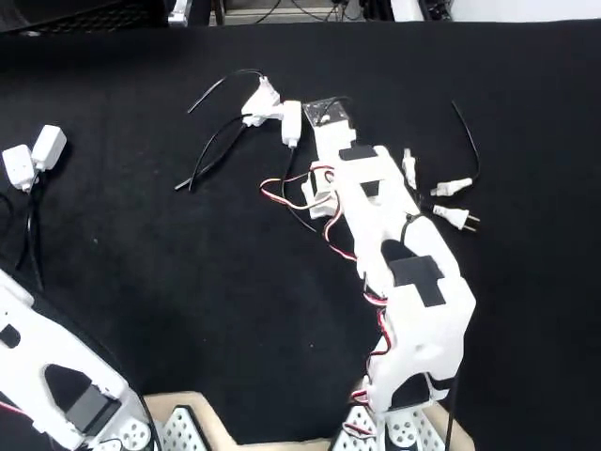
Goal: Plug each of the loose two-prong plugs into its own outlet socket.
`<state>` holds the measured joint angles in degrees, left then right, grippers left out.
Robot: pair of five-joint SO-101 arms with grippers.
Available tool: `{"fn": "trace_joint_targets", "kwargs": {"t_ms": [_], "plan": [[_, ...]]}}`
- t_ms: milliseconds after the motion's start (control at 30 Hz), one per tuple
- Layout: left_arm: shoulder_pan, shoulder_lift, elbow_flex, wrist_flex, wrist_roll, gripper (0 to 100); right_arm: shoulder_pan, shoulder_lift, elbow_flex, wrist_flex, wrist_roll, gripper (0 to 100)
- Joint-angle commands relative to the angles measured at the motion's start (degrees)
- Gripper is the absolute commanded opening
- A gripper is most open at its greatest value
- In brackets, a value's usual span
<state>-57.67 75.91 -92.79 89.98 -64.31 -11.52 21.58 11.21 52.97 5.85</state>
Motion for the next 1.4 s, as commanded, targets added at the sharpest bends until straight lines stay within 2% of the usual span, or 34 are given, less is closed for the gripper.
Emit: {"fn": "trace_joint_targets", "kwargs": {"t_ms": [0, 167, 567, 933, 1000, 1167, 1267, 1367], "plan": [[0.0, 0.8, -2.2, -4.4, -0.3, 35, -1.0, -1.9, 0.0, -0.6, -0.3, 41.0], [-0.1, 1.5, -2.2, -7.8, -0.3, 35, -1.0, -1.9, 0.0, -1.3, -0.3, 41.0], [-0.2, -4.0, -2.2, -4.0, -0.5, 35, -2.1, -1.9, 0.0, -1.3, 0.1, 41.0], [0.0, 5.6, -2.3, -6.7, -0.5, 35, -2.1, -1.9, 0.0, -1.3, 0.1, 41.0], [0.1, 5.7, -2.4, -6.5, -0.6, 29, -2.1, -1.9, 0.0, -1.3, 0.1, 41.0], [1.4, 5.7, -2.4, -6.3, -0.8, 2, -2.1, -1.9, 0.0, -1.3, 0.1, 41.0], [1.2, 5.7, -2.4, -6.3, -0.7, 7, -2.1, -1.9, 0.0, -1.3, 0.1, 41.0], [1.1, 5.7, -2.4, -6.2, -0.6, 3, -2.1, -1.9, 0.0, -1.3, 0.1, 41.0]]}}
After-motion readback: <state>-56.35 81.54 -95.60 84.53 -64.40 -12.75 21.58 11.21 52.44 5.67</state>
